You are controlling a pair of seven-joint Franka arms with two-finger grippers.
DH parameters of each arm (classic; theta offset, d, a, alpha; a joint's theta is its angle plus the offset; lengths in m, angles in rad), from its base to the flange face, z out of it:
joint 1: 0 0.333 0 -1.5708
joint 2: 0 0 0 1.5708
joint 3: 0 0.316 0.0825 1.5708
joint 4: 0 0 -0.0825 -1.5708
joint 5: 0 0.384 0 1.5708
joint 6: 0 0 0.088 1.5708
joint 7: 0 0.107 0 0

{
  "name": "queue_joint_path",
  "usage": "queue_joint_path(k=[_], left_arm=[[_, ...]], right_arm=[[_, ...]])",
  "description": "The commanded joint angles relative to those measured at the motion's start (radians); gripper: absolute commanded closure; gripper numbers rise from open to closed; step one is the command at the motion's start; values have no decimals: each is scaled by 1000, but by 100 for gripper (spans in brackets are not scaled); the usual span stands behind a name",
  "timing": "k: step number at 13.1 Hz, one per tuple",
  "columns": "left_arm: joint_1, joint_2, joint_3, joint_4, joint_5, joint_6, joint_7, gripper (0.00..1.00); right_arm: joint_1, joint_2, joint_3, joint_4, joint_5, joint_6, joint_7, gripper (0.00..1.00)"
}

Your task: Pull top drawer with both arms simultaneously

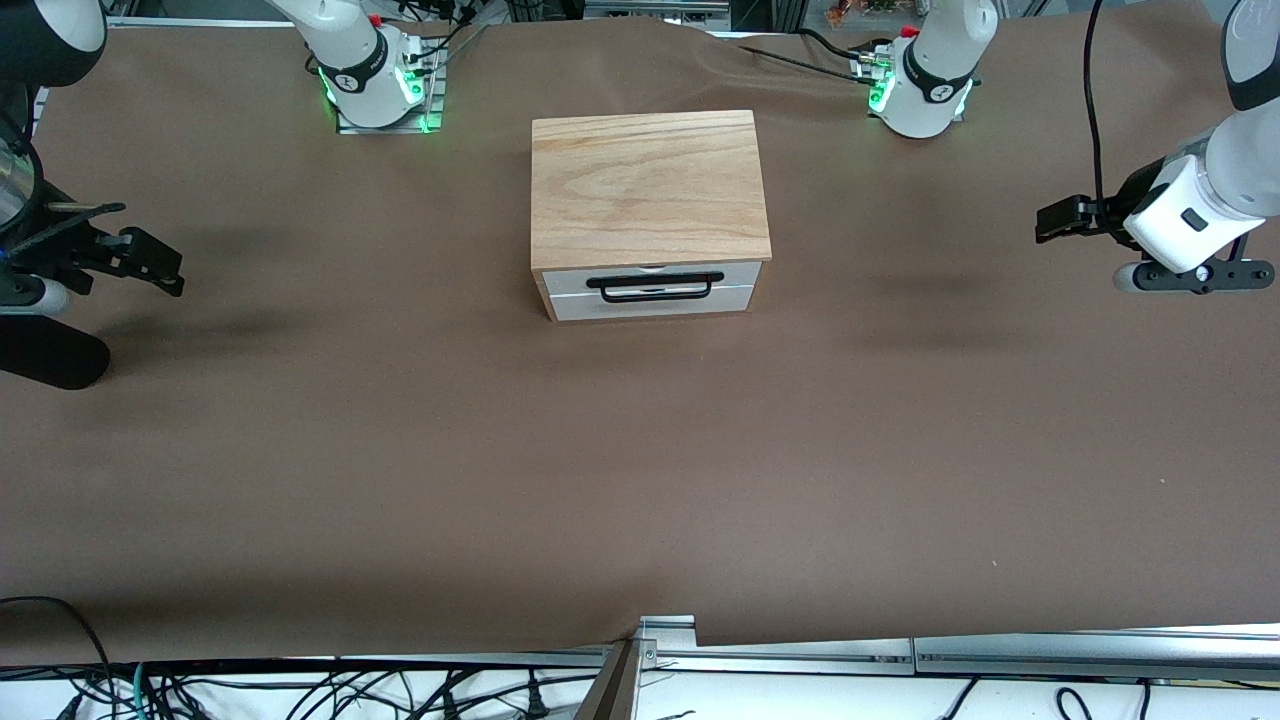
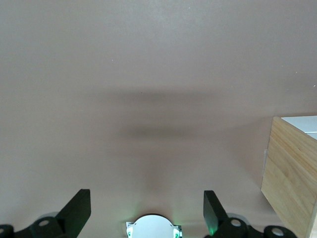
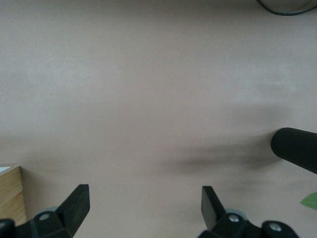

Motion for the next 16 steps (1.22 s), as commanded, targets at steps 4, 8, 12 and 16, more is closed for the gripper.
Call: queue_joint_path(k=[4,8,12,16], left_arm=[[5,2,-11,14,0,-15,-12,0],[6,0,-9,17,-1,-13,-12,0],[8,0,-9,10,-12,-2,-12,0],[20,0,-9,-34,-13,51,-12,0]], right_arm=[[-28,-3,4,20,-11,-29,-6,0],[-26,-6,4,21,-14,-33,-6,0],[-22,-6,7,21,-17,-32,0,0],[-25,-4,4,21,-15,-32,-6,0]])
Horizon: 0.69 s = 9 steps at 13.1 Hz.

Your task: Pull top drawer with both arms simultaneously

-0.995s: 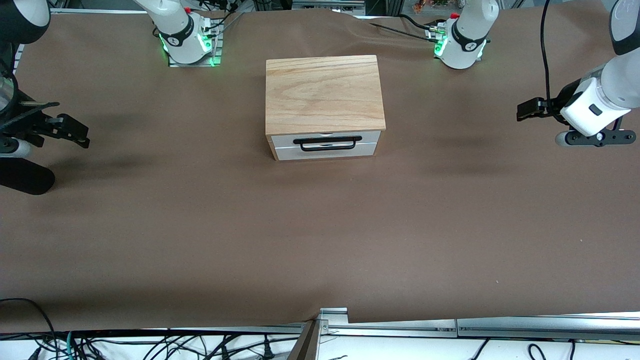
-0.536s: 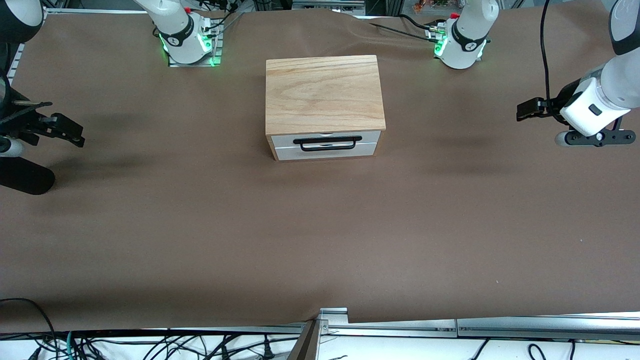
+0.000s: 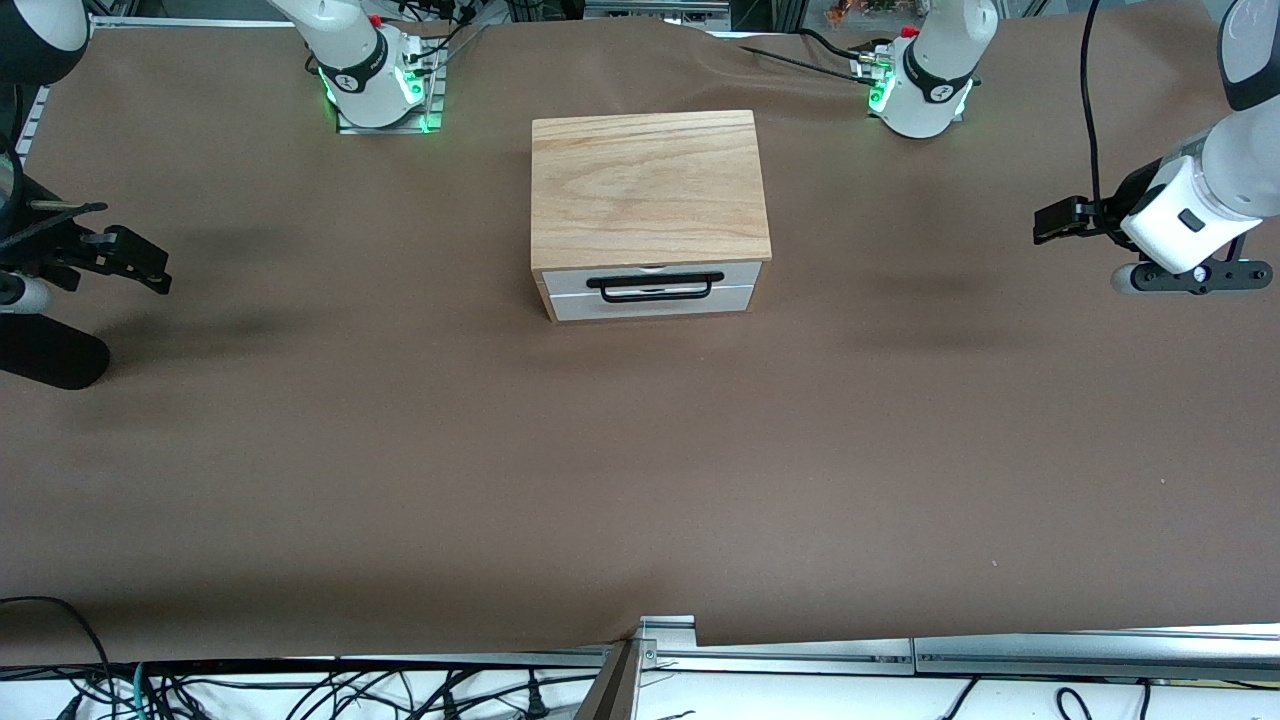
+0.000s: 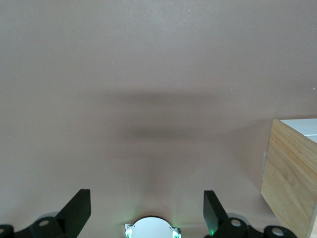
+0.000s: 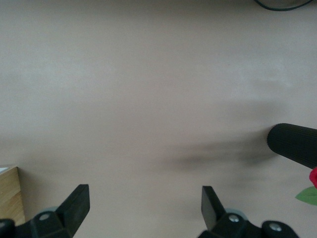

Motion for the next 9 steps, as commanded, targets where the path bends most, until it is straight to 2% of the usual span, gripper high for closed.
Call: queue_joint_path(k=[1,9], left_arm=[[19,-1,-7,-36,-13,42,-7,0],[36,1,-9,-88,-16,113,-7,0]], right_arm=[[-8,-3,5,14,-10,-17,-7,0],[-8,-4,5,14,-16,-18,-6,0]])
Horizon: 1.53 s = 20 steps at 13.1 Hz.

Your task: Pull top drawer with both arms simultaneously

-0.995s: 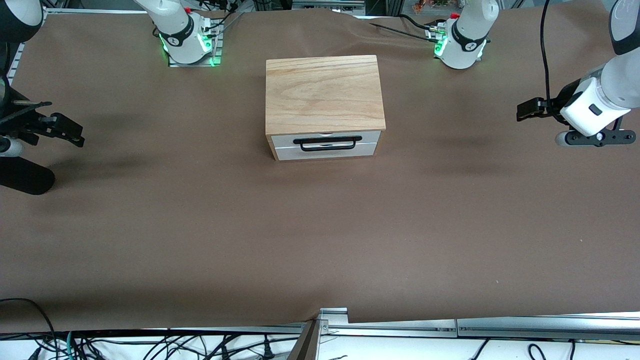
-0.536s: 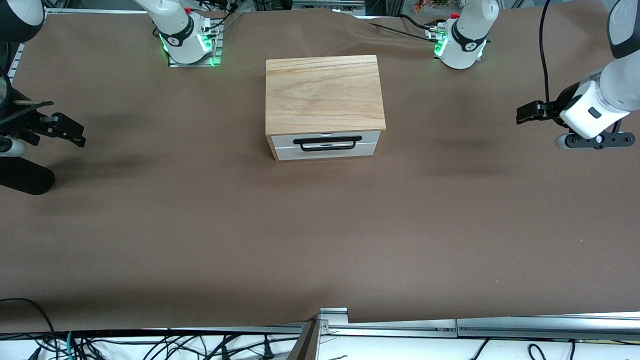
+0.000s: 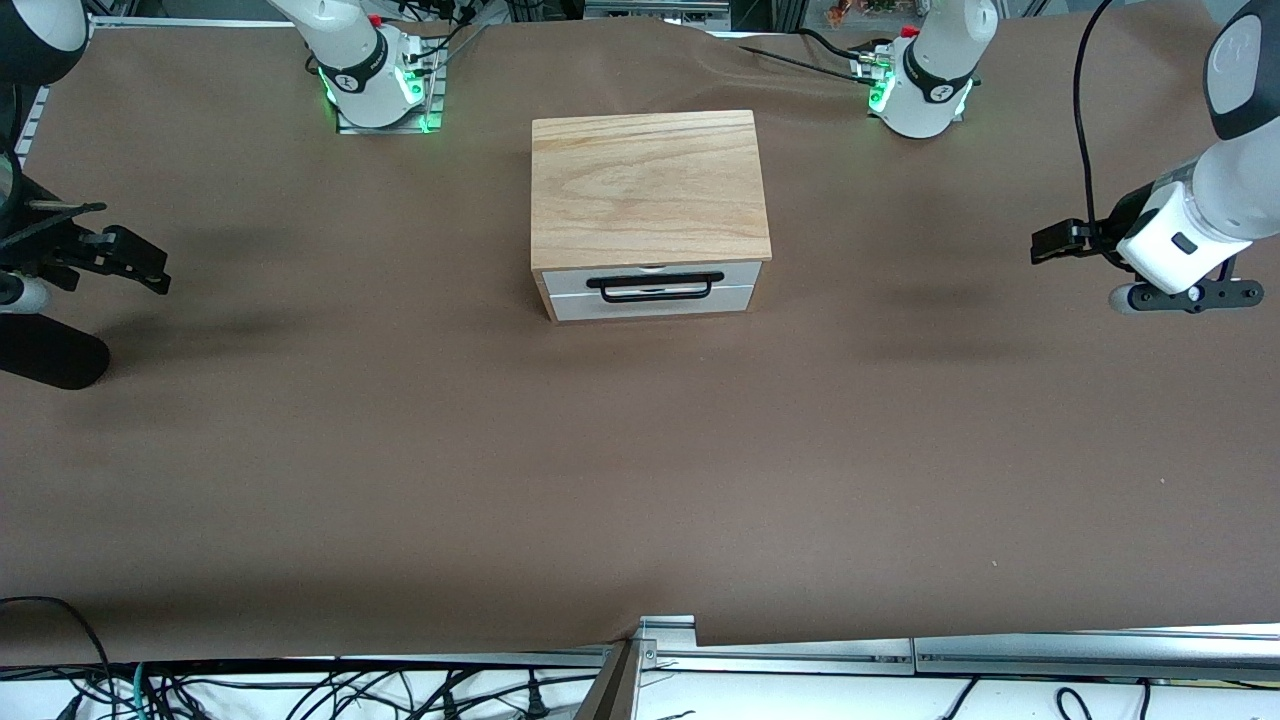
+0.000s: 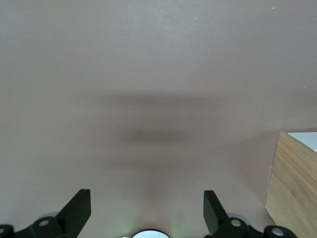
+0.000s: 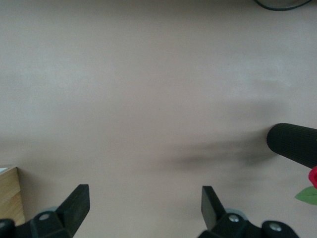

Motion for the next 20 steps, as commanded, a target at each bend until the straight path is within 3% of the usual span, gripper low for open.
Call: queue_joint_path(k=[1,11,13,15,17,20], left_arm=[[18,-10,-9,-36,-16,27,-7,0],[39,-7,-41,-325,-64,387,-3,0],[39,11,-50,-409,-90,517,4,0],[39,51,-80,-457,-104,598,10,0],[38,94,-99,-472,-252,653,68,0],[38,186,-111,-471,-506,704,383,0]], right_arm=[[-8,-4,7,14,-20,-18,-3,0],[-2,66,13,0,10,-76,4,0],[-3,103,13,-6,137,-81,-15,0],[-11,140,7,-18,335,-75,-70,0],[-14,175,6,-22,502,-53,-73,0],[-14,221,7,-95,685,14,-230,0]])
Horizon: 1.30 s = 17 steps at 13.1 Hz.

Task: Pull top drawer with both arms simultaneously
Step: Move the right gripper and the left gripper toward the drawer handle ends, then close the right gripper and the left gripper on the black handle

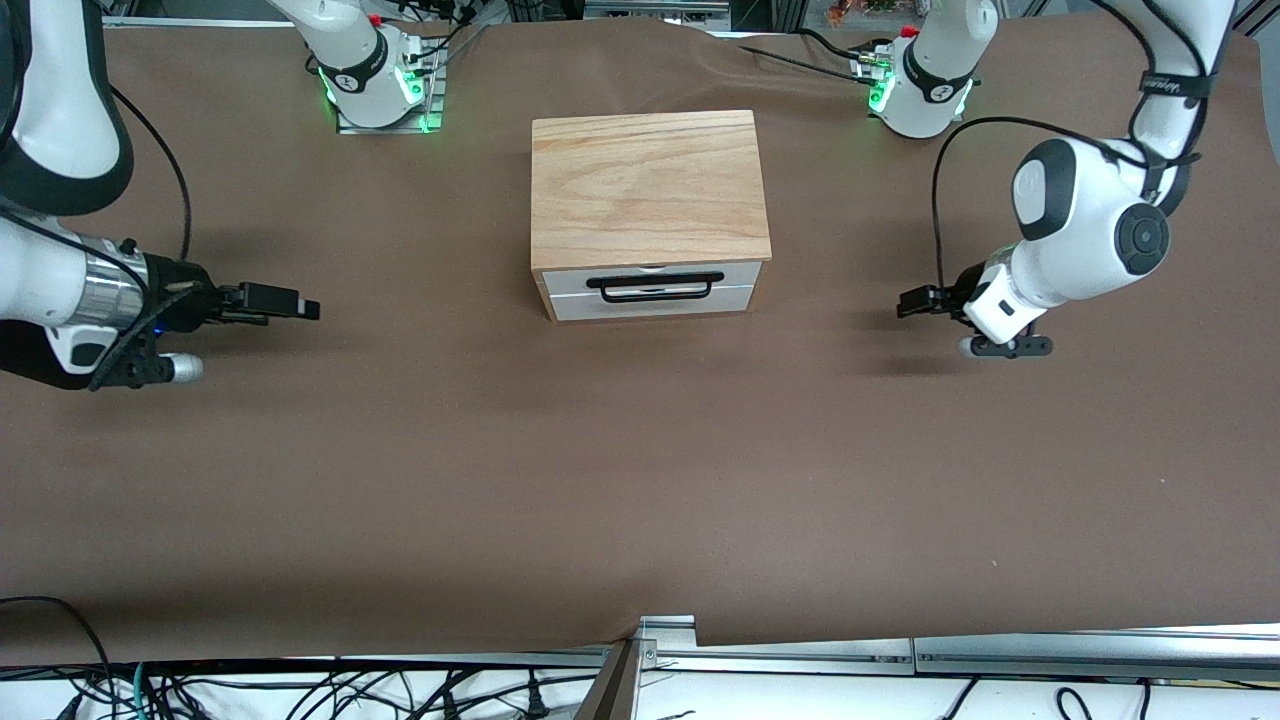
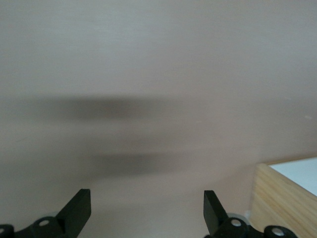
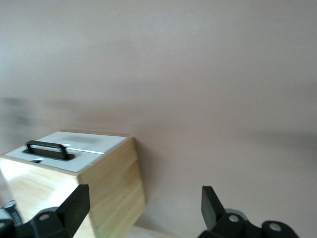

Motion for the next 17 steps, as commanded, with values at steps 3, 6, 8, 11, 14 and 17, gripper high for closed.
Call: queue_joint_path(k=[3,6,8,11,14,17], left_arm=[[11,114,-10,3,-504,8,423,0],[4,189,-24,4,-909,-156,705,0],[-7,246,-31,9,-1084,-265,823,0],[-41,304,-51,13,-1273,-382,960,2],[-97,359,-62,16,-1394,-416,1132,14],[-134,392,-68,36,-1447,-416,1195,22]], right_arm=[[-13,48,6,-240,448,156,-353,0],[-5,117,13,-340,716,155,-626,0],[25,148,35,-383,874,153,-723,0],[155,197,46,-378,1090,162,-798,0],[226,232,46,-355,1126,170,-811,0],[280,277,46,-334,1132,172,-892,0]])
